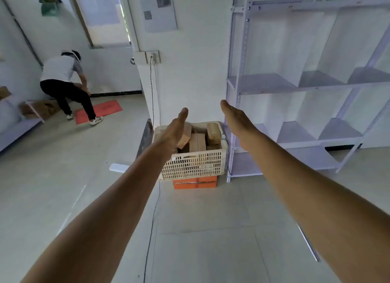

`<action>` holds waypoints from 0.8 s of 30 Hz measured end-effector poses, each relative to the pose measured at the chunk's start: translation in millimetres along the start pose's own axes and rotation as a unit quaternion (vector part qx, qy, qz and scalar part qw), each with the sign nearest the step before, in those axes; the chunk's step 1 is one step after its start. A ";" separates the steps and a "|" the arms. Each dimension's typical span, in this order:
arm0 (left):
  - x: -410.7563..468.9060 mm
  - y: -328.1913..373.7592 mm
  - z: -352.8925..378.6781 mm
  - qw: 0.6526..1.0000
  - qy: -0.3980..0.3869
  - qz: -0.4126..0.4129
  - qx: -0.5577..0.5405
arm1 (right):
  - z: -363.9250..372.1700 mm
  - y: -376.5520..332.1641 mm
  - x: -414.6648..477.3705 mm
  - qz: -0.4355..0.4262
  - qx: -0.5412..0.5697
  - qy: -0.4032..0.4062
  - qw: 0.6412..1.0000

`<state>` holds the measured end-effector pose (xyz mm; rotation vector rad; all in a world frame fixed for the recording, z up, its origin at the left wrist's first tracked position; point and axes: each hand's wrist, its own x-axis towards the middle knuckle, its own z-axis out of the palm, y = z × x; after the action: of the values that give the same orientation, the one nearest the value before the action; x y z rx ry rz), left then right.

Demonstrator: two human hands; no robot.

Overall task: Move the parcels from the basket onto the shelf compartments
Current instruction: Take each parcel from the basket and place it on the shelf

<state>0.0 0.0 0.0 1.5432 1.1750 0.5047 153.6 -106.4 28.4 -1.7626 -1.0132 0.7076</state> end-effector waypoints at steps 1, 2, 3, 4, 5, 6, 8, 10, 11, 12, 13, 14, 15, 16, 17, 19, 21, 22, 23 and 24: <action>11.1 -2.9 -4.1 1.000 -0.002 -0.012 -0.007 | 5.2 0.9 9.8 0.008 0.006 0.001 1.000; 25.5 -7.1 -8.6 1.000 0.000 -0.029 -0.012 | 8.9 3.3 21.3 0.022 0.007 0.008 1.000; 39.6 -12.8 -12.9 0.999 -0.001 -0.048 -0.016 | 13.2 6.1 31.9 0.040 0.005 0.007 0.999; 52.1 -18.1 -17.3 0.998 -0.004 -0.060 -0.021 | 18.2 8.3 41.7 0.055 0.003 0.001 0.998; 62.6 -21.5 -19.8 0.997 -0.004 -0.066 -0.026 | 22.1 10.6 51.2 0.065 0.003 0.000 0.998; 71.9 -23.2 -21.3 0.997 -0.006 -0.072 -0.028 | 25.0 13.2 61.5 0.071 0.005 0.002 0.997; 95.7 -25.5 -23.6 0.997 -0.007 -0.074 -0.031 | 30.8 21.2 90.3 0.081 0.013 0.001 0.997; 121.4 -28.6 -22.7 0.995 -0.014 -0.085 -0.040 | 36.0 31.3 121.8 0.092 0.023 0.003 0.995; 133.8 -30.0 -21.4 0.995 -0.014 -0.088 -0.043 | 38.3 37.7 138.4 0.093 0.024 0.002 0.995; 146.4 -31.0 -19.8 0.995 -0.013 -0.089 -0.045 | 40.8 45.2 155.9 0.096 0.024 -0.002 0.995; 160.4 -31.6 -17.4 0.995 -0.012 -0.090 -0.046 | 42.6 52.3 173.6 0.098 0.026 -0.004 0.995; 175.0 -31.9 -14.3 0.995 -0.009 -0.090 -0.047 | 44.1 61.3 192.7 0.100 0.029 -0.009 0.994; 189.9 -31.9 -10.5 0.995 -0.007 -0.092 -0.046 | 45.0 70.8 211.9 0.099 0.028 -0.012 0.995; 205.0 -31.3 -5.9 0.994 -0.005 -0.094 -0.047 | 45.2 81.3 232.7 0.100 0.029 -0.013 0.994; 220.9 -31.6 -0.7 0.995 -0.004 -0.094 -0.045 | 45.1 89.3 251.4 0.103 0.031 -0.016 0.994; 252.5 -30.9 8.8 0.994 -0.010 -0.104 -0.039 | 45.9 105.4 289.4 0.113 0.039 -0.024 0.992; 281.3 -30.5 15.6 0.993 -0.017 -0.114 -0.032 | 47.6 121.6 323.5 0.127 0.048 -0.030 0.990; 295.8 -31.4 19.0 0.992 -0.020 -0.119 -0.030 | 48.1 127.4 337.4 0.138 0.050 -0.030 0.989; 310.1 -32.8 22.3 0.991 -0.022 -0.126 -0.031 | 47.7 132.3 350.8 0.147 0.050 -0.029 0.987; 322.8 -34.1 25.1 0.990 -0.019 -0.136 -0.034 | 48.0 137.8 364.6 0.155 0.050 -0.034 0.986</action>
<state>142.4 266.1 -122.2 1.3028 1.3023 0.3287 337.6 204.4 -126.0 -1.8369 -0.7391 1.0008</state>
